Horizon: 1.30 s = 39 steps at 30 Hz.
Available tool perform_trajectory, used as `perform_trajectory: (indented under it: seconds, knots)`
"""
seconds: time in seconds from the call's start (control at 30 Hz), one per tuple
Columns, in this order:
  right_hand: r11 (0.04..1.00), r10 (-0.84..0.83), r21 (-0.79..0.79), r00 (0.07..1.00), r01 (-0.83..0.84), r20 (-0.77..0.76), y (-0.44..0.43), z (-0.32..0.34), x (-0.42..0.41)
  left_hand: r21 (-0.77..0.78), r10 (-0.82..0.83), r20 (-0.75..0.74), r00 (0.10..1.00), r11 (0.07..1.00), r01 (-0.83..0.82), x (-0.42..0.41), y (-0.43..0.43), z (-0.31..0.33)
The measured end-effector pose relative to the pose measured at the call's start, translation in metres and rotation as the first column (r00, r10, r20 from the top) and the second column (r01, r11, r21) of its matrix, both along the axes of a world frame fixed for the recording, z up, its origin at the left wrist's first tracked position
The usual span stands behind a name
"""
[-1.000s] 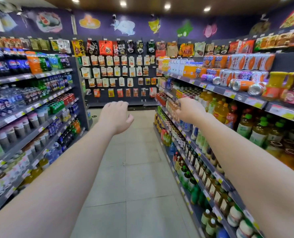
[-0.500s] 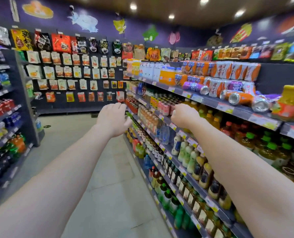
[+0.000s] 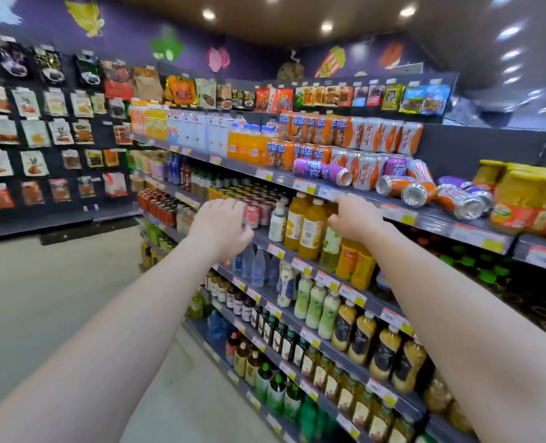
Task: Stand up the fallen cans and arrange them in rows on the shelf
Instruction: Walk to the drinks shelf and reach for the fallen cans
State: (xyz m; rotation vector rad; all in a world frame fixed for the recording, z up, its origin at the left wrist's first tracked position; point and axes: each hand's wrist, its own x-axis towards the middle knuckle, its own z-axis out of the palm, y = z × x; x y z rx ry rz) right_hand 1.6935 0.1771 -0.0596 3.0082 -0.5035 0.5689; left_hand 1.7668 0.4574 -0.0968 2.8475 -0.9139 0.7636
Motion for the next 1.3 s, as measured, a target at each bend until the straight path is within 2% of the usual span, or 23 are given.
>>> perform_trajectory:
  seconds: [0.17,0.37,0.5,0.73,0.9,1.07,1.3]
  knots:
    - [0.997,-0.070,-0.030,0.998,0.069,-0.002,-0.003,-0.002,0.041,0.002,-0.073,0.001,0.997,0.997,0.073,0.052,-0.007,-0.007]
    - [0.995,-0.096,-0.002,0.993,0.096,0.071,-0.018,0.014,0.113,0.040,-0.156,0.080,0.984,0.987,0.153,0.133,-0.015,-0.010]
    - [0.992,-0.124,0.003,0.984,0.124,0.131,-0.034,0.024,0.174,0.084,-0.173,0.101,0.980,0.983,0.165,0.199,-0.028,-0.009]
    - [0.977,-0.211,0.026,0.966,0.210,0.152,-0.071,0.039,0.252,0.175,-0.263,0.141,0.954,0.955,0.238,0.296,-0.061,-0.005]
    - [0.960,-0.278,0.089,0.944,0.266,0.178,-0.090,0.048,0.267,0.120,-0.336,0.145,0.931,0.940,0.321,0.343,-0.095,0.004]
    - [0.933,-0.357,-0.003,0.928,0.360,0.104,-0.108,0.048,0.264,0.044,-0.422,0.133,0.897,0.906,0.420,0.369,-0.137,0.010]
    - [0.914,-0.405,0.047,0.911,0.402,0.073,-0.114,0.046,0.267,0.058,-0.585,0.194,0.787,0.808,0.586,0.393,-0.197,0.021]
